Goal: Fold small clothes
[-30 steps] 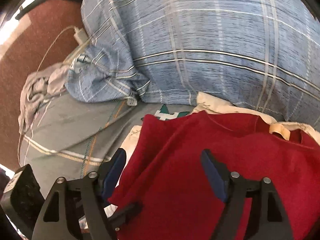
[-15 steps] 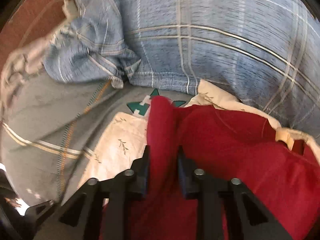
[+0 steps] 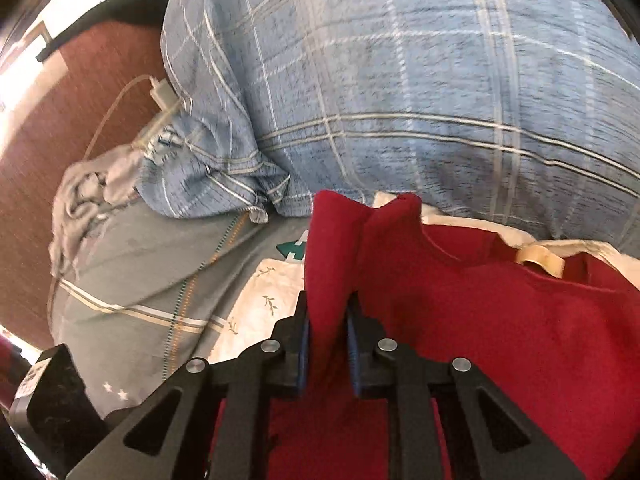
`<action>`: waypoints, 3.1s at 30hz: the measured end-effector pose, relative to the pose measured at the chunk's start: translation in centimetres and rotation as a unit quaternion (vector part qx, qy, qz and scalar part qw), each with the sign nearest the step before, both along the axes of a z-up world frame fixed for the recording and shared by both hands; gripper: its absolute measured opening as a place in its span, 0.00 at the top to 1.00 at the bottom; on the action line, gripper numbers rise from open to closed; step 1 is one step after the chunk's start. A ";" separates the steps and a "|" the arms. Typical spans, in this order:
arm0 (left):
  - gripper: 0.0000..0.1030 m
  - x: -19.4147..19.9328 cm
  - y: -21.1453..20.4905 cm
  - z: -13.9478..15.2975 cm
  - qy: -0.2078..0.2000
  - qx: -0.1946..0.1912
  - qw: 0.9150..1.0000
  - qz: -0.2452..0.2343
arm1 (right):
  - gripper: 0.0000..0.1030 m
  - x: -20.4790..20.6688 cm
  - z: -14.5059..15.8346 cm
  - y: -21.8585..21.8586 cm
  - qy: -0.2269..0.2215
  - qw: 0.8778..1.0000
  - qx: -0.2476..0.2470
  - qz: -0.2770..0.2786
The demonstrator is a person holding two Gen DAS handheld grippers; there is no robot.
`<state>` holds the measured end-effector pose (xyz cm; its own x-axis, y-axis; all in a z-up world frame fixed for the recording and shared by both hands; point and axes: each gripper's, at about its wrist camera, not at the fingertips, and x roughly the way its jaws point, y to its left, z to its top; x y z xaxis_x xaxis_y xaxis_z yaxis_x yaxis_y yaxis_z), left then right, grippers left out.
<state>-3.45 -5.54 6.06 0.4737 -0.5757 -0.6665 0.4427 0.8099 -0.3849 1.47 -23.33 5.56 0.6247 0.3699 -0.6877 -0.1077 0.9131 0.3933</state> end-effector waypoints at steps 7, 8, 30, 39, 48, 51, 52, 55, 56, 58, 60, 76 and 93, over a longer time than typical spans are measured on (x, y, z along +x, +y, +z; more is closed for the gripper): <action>0.85 -2.9 -5.5 5.1 -0.037 -0.008 0.998 -0.058 | 0.86 -5.0 3.8 -5.9 -0.047 0.998 0.009 -0.032; 0.85 -3.3 -6.9 5.9 -0.040 -0.011 0.996 -0.073 | 0.86 -5.6 4.1 -6.8 -0.052 0.998 0.009 -0.039; 0.35 -8.7 -13.4 4.8 -0.075 0.056 0.985 -0.143 | 0.30 -15.1 -3.7 -19.7 0.001 0.979 0.146 -0.146; 0.35 -7.3 -9.1 3.1 -0.041 0.083 0.993 -0.073 | 0.73 -12.9 -5.3 -15.6 0.019 0.985 0.058 -0.163; 0.35 -7.0 -13.2 2.8 -0.068 0.116 0.986 -0.096 | 0.65 -16.6 -3.1 -18.2 -0.010 0.983 -0.024 -0.182; 0.35 -6.9 -14.6 1.0 -0.060 0.155 0.981 -0.099 | 0.57 -17.4 -4.2 -20.0 0.010 0.977 0.030 -0.209; 0.35 -7.0 -14.6 0.6 -0.059 0.158 0.981 -0.097 | 0.55 -18.2 -3.6 -20.0 -0.001 0.977 0.033 -0.211; 0.35 -6.7 -14.2 0.1 -0.050 0.147 0.984 -0.090 | 0.55 -20.5 -1.8 -18.6 -0.036 0.982 0.027 -0.183; 0.35 -6.6 -14.1 -0.1 -0.044 0.143 0.985 -0.089 | 0.55 -20.9 -1.6 -17.8 -0.043 0.984 0.033 -0.168; 0.35 -6.4 -14.0 -0.3 -0.037 0.137 0.986 -0.084 | 0.49 -21.1 -1.8 -16.4 -0.039 0.987 0.031 -0.154; 0.35 -6.5 -14.0 -0.4 -0.038 0.137 0.986 -0.082 | 0.57 -20.5 -3.3 -15.3 -0.020 0.990 0.024 -0.141; 0.34 -6.8 -14.6 -0.1 -0.057 0.153 0.984 -0.068 | 0.58 -22.5 0.6 -16.1 -0.067 0.983 -0.042 -0.167; 0.29 -6.7 -15.5 -0.1 -0.057 0.158 0.984 -0.065 | 0.62 -14.6 -3.1 -17.7 -0.013 0.973 -0.111 -0.202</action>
<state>-10.13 -21.04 5.95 0.4914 -0.4084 -0.7692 0.5756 0.8152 -0.0650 -13.10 -41.08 2.46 0.7065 -0.0665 -0.7045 0.2711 0.9451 0.1826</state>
